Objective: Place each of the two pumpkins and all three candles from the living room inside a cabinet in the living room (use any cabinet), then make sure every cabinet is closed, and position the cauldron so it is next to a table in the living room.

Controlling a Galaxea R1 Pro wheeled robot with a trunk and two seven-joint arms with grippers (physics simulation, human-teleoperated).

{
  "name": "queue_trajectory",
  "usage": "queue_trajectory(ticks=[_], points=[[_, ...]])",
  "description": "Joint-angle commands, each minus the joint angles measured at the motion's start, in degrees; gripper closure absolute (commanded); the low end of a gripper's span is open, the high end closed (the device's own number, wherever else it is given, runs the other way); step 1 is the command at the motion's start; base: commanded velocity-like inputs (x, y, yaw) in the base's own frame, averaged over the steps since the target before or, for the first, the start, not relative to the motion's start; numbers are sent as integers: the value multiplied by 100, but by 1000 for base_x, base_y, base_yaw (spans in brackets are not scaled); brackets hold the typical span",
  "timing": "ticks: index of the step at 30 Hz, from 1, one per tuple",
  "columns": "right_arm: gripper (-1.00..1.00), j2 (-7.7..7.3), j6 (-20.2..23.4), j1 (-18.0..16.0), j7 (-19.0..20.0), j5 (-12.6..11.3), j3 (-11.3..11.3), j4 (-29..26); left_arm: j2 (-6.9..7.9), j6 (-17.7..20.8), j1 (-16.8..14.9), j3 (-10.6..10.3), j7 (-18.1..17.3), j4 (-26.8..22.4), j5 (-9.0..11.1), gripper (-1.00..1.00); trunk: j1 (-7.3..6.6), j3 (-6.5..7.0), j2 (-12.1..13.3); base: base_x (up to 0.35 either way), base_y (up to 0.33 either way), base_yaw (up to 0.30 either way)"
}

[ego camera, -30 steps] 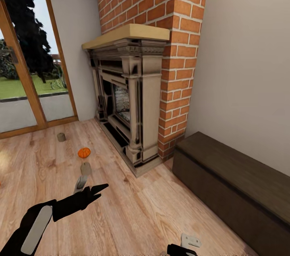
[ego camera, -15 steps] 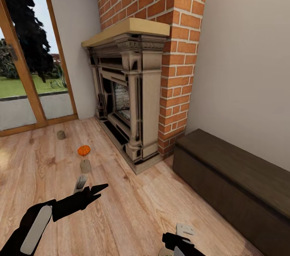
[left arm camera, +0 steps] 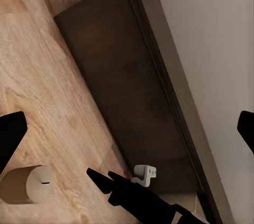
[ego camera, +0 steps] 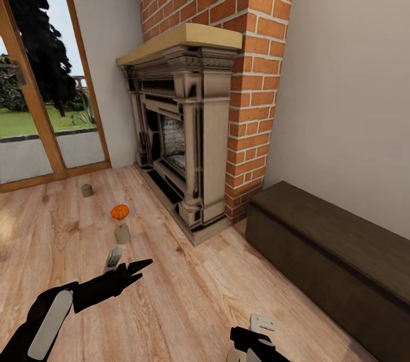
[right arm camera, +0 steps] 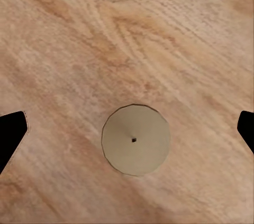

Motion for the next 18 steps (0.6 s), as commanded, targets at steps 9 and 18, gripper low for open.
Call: queue_trajectory(ticks=[9,18], points=[[-100,-4,6,-1,-36,-55,46,51,0,30,-3,12,-25,1,-9,-100,-1,-6,-2,0,89,0],[-100,-2,3,-1,-37,-65,42,59,0,32,-3,13,-25,-7,-7,-100,-1,-6,-2,0,17,0]])
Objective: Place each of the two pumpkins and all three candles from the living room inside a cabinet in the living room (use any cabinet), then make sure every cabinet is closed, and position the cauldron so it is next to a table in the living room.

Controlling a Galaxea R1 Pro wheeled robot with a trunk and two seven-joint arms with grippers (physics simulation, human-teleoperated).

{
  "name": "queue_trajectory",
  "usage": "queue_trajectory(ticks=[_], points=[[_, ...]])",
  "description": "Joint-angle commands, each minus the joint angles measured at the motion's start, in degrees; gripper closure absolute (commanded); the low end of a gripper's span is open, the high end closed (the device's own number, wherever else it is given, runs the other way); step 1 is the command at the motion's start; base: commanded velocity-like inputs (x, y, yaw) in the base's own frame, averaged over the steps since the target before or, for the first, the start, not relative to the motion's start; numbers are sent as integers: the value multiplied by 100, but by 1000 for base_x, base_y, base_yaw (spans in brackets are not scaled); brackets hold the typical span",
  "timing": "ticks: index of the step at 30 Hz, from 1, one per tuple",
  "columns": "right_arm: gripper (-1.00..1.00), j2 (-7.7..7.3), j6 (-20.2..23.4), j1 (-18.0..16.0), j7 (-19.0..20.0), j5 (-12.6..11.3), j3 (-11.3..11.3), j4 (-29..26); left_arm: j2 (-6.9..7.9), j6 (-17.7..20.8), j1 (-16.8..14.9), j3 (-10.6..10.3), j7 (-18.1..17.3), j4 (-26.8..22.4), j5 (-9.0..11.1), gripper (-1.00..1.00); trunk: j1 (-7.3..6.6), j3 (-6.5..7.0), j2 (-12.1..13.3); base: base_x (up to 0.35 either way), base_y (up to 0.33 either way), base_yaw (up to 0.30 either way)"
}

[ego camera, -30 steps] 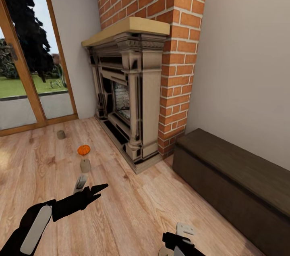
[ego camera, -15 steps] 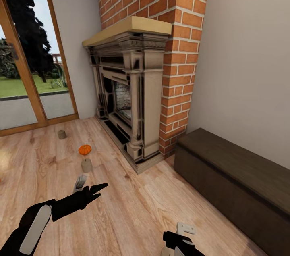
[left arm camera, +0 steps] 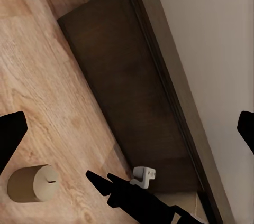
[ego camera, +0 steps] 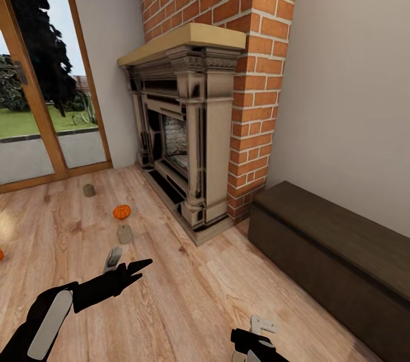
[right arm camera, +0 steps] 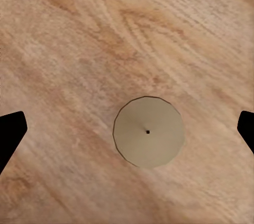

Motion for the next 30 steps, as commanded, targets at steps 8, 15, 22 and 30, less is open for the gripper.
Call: queue_trajectory(ticks=[8,15,22,30], points=[[-100,5,-45,-3,-33,-38,49,-10,6,34,-4,28,-24,-1,-9,-100,109,-95,-203,0,0,0],[-100,18,-122,-3,-33,-41,50,-13,4,35,-4,125,-24,8,-4,-100,262,-221,-484,0,0,0],[-100,23,-120,-3,-24,-33,57,-5,-1,30,-4,131,-24,29,-10,-100,416,-347,-764,0,0,0],[-100,28,-129,-3,-24,-33,58,-4,-1,32,-4,131,-24,31,-4,-100,456,-520,-814,0,0,0]])
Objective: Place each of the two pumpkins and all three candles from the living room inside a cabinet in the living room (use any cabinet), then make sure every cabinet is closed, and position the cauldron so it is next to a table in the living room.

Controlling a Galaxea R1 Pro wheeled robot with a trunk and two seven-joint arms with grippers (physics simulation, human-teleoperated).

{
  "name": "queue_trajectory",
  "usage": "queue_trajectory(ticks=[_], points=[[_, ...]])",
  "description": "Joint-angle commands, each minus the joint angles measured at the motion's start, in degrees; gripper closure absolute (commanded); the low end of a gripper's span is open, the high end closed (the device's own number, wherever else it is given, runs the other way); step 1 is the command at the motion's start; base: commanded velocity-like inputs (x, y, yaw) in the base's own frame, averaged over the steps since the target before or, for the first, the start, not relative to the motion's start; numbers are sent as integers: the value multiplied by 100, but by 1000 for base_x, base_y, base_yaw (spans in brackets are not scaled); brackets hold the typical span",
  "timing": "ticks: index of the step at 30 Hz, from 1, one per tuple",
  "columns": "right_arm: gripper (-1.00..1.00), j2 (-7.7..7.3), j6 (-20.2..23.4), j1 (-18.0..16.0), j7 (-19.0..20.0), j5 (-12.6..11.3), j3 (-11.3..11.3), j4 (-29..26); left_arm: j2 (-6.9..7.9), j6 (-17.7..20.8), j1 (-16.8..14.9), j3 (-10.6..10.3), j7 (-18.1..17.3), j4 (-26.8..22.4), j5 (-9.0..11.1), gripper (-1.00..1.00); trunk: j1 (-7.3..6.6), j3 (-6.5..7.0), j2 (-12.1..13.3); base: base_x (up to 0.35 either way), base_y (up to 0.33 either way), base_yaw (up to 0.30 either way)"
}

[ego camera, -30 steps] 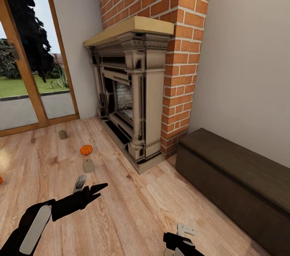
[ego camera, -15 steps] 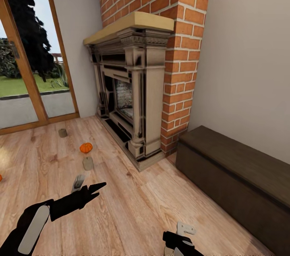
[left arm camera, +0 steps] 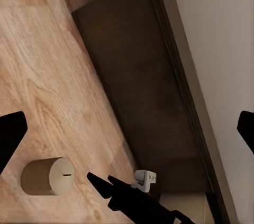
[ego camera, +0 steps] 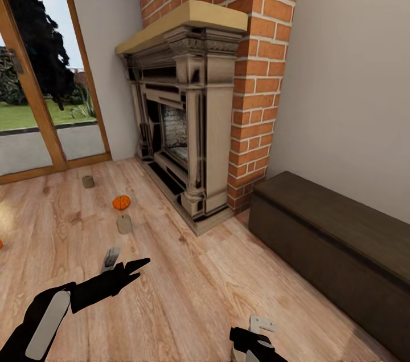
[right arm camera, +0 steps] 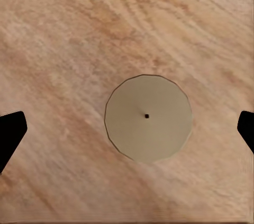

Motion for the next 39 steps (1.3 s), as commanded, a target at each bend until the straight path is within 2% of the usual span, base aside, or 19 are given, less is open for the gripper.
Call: queue_trajectory(ticks=[1,5,11,15,19,23,26,39], points=[[-100,-1,-13,-3,-31,-57,49,-1,-1,30,-4,8,-24,-2,-7,-100,1,-28,-4,0,0,0],[-100,-1,-55,-3,-31,-57,49,-1,3,37,-4,8,-30,-9,-5,-100,11,-117,-9,0,0,0],[-100,-1,-91,-3,-31,-57,49,-1,43,48,1,6,-30,-33,257,-100,27,-250,-17,0,0,0],[-100,-1,-92,-3,-31,-57,49,-1,116,78,4,-12,-66,-41,335,-100,37,-338,-23,0,0,0],[-100,-1,-92,-3,-31,-57,49,-1,181,255,16,-19,-644,-47,400,-100,47,-427,-28,0,0,0],[-100,-1,-93,-3,-31,-57,49,-1,405,295,29,-61,-1228,-49,426,-100,58,-516,-33,0,0,0],[-100,-1,-93,-3,-31,-57,49,-1,462,300,31,-69,-1497,-49,425,-100,65,-582,-37,0,0,0],[-100,-1,-93,-3,-31,-57,49,-1,474,302,31,-79,-1632,-40,424,-100,99,-870,-55,0,0,0]])
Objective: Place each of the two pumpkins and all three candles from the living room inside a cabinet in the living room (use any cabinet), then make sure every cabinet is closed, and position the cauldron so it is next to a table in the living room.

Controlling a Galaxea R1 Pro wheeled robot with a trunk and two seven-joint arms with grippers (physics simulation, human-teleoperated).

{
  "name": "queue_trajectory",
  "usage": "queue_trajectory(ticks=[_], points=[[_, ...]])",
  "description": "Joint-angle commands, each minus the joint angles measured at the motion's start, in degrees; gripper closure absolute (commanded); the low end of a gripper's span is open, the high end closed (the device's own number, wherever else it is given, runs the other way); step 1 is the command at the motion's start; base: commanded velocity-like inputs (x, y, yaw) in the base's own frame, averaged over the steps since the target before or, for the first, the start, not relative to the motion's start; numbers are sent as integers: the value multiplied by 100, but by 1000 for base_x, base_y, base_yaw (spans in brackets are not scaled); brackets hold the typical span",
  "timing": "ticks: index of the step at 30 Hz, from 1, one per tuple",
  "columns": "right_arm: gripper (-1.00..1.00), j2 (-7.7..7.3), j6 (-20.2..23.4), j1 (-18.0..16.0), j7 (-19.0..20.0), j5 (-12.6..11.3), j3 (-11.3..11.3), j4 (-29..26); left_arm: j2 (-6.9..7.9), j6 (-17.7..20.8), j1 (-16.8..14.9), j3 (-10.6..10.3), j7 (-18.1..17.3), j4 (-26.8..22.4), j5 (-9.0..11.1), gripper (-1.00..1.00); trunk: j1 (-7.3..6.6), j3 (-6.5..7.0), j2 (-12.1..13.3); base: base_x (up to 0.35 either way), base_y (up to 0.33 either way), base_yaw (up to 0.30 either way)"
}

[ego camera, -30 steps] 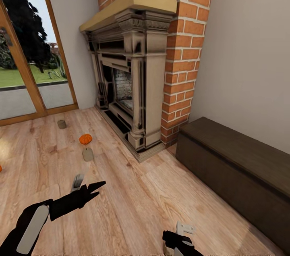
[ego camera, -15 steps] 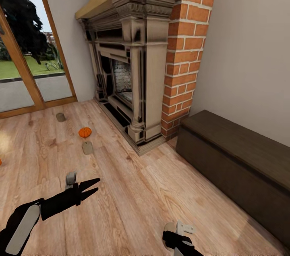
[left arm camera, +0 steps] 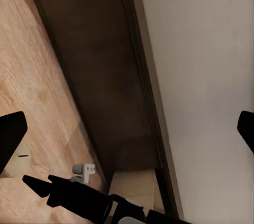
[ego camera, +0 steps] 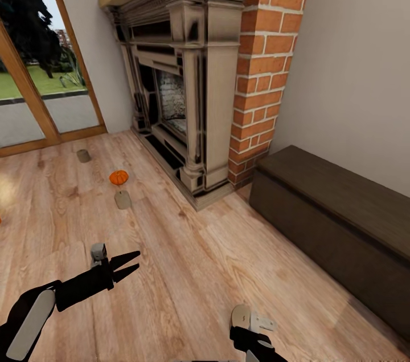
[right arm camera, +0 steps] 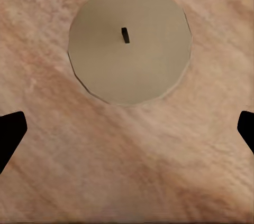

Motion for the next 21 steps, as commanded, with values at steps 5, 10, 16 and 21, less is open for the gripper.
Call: queue_trajectory(ticks=[5,10,16,21], points=[[-100,-1,-23,-3,-28,-60,48,1,0,24,-3,3,-24,1,-7,-100,1,-28,-4,0,0,0],[-100,-1,-22,-3,-28,-60,48,1,6,24,-3,15,-27,1,-7,-100,1,-28,-4,0,0,0],[-100,-1,-29,-3,-28,-60,48,1,3,17,-3,17,-22,4,-13,-100,1,-28,-4,48,0,0],[-100,-1,-29,-3,-28,-60,48,1,-1,15,-3,8,-22,3,-9,-100,1,-28,-4,140,0,0]])
